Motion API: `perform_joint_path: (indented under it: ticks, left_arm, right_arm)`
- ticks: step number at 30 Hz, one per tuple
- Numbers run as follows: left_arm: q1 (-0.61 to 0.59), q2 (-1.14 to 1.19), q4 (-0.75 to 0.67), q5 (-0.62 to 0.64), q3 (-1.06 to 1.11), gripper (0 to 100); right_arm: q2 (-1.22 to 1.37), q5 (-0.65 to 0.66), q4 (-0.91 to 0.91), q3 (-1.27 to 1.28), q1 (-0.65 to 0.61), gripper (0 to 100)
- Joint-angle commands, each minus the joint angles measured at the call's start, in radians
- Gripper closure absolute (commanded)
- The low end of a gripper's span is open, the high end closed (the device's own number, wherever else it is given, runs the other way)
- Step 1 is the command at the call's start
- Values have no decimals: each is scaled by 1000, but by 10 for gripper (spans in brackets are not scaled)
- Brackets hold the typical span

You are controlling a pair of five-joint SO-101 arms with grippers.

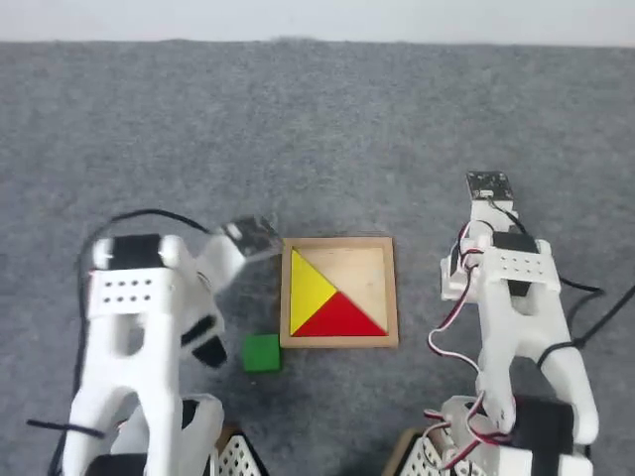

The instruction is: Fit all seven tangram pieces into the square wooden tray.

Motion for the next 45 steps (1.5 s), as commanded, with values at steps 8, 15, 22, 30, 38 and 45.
perform_joint_path:
  ticks: [8,15,22,30,38,45]
  left_arm:
    - [301,-129,-336,-83,318,735]
    - [342,-129,-512,-44,410,719]
    - [345,-127,-614,-44,464,717]
    - [347,-127,-646,-44,501,720]
    - [358,-127,-634,-46,532,765]
    - [354,-132,-608,-44,529,820]
  right_arm:
    - [-54,21,-19,-5,8,794]
    - [-54,21,-15,-5,8,794]
    - [-54,21,-15,-5,4,795]
    - [-54,18,-15,-5,2,795]
    - [-54,20,-15,-5,10,796]
    - [-54,18,-13,-5,10,794]
